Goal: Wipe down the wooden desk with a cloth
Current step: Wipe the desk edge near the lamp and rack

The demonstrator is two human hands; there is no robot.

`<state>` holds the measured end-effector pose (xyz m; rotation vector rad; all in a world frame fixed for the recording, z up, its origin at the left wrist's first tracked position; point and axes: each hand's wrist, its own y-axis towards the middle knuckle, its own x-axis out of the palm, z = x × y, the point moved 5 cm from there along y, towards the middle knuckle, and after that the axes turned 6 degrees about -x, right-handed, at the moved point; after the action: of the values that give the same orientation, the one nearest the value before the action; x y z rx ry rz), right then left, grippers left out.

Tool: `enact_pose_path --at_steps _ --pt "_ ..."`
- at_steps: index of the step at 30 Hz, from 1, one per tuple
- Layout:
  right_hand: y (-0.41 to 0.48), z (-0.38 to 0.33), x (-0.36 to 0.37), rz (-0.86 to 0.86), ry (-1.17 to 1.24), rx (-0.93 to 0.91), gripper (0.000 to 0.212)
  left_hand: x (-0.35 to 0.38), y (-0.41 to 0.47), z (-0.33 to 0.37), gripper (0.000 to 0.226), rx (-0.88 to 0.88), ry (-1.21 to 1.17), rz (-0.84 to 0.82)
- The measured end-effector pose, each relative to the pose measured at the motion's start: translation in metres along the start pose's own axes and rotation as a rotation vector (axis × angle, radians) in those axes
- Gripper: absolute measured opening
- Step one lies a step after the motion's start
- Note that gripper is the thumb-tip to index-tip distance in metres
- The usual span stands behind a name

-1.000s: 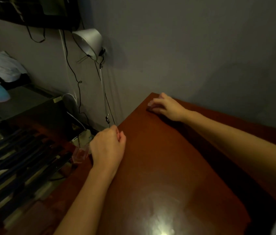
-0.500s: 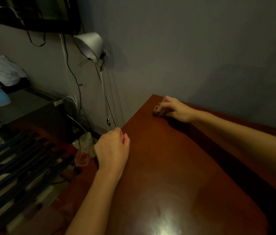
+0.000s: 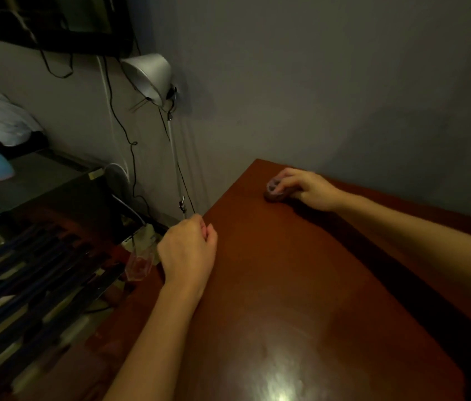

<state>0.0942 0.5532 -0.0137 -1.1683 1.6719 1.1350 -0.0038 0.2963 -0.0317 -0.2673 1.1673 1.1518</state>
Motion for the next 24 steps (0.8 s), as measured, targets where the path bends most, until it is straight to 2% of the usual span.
enact_pose_path --at_steps 2,4,6,8,10,12,14,18,20,22,24 --pt "-0.011 0.028 -0.013 0.071 -0.053 0.105 0.032 0.001 -0.001 0.0 0.027 0.004 0.004 -0.004" --pt "-0.004 0.054 -0.019 0.098 -0.142 0.269 0.04 0.002 -0.001 0.0 0.026 0.002 0.007 -0.006" --pt "0.017 0.053 -0.016 0.142 -0.159 0.348 0.046 0.001 0.0 0.001 0.026 0.001 0.014 -0.011" --pt "0.036 0.033 -0.006 0.174 -0.097 0.337 0.05 0.001 0.001 0.0 0.027 -0.003 0.01 -0.016" --pt "0.036 0.006 0.006 0.14 -0.011 0.213 0.051 0.001 0.0 0.0 0.027 -0.005 0.001 -0.01" --pt "0.013 -0.014 0.013 0.024 0.019 0.049 0.042 0.001 0.0 -0.001 0.028 -0.009 -0.006 0.0" --pt "-0.014 -0.008 0.005 -0.013 0.013 -0.017 0.034 0.003 0.0 -0.002 0.027 -0.009 -0.006 -0.004" --pt "-0.015 0.057 -0.022 0.066 -0.132 0.256 0.038 0.003 0.0 0.0 0.026 -0.001 0.009 -0.011" --pt "0.009 0.064 -0.021 0.096 -0.193 0.34 0.045 0.003 0.0 0.0 0.026 -0.007 0.007 -0.016" --pt "0.029 0.045 -0.011 0.133 -0.182 0.31 0.048 0.003 0.001 -0.001 0.027 -0.019 -0.006 -0.021" --pt "0.027 0.019 0.001 0.124 -0.139 0.193 0.047 0.002 0.001 -0.001 0.027 -0.021 -0.016 -0.026"
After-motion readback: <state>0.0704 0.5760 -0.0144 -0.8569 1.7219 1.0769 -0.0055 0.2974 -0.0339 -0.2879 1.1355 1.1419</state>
